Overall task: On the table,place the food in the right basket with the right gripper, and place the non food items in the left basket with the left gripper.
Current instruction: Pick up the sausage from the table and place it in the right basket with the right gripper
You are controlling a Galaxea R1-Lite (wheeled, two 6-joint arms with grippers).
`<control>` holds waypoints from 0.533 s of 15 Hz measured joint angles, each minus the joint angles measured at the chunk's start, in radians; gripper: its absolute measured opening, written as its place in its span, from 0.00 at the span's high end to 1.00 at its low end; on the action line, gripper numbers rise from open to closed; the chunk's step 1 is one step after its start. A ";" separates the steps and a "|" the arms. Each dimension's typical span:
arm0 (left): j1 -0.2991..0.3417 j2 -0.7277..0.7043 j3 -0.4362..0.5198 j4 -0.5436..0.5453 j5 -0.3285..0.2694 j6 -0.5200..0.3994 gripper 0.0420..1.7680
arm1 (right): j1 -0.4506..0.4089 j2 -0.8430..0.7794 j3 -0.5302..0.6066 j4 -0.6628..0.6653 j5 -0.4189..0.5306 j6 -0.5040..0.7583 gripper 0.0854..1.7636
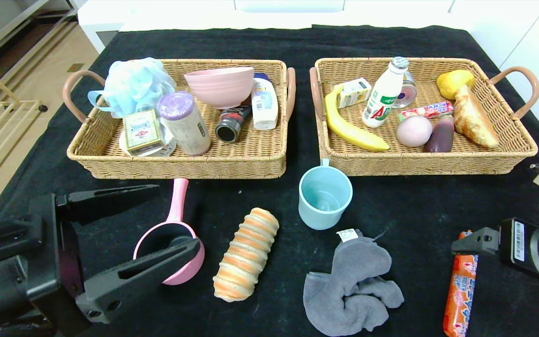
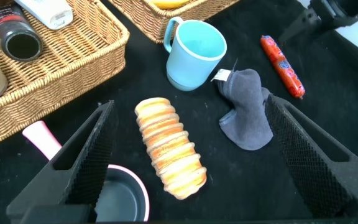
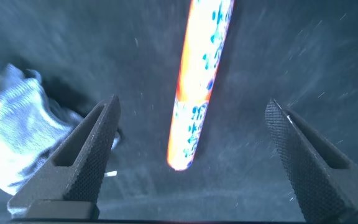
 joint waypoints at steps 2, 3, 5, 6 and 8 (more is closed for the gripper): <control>0.000 0.000 0.002 0.000 0.000 0.001 0.03 | -0.002 0.014 0.029 -0.043 0.006 0.009 0.04; 0.000 0.000 0.003 -0.001 0.000 0.002 0.03 | -0.002 0.023 0.046 -0.079 0.009 0.009 0.04; 0.001 0.000 0.004 -0.001 0.000 0.004 0.03 | -0.004 0.049 0.072 -0.125 0.011 0.009 0.04; 0.001 0.000 0.004 -0.001 0.000 0.006 0.03 | -0.004 0.065 0.079 -0.130 0.009 0.010 0.04; 0.001 0.000 0.004 -0.002 0.000 0.006 0.03 | -0.004 0.092 0.085 -0.133 0.006 0.020 0.04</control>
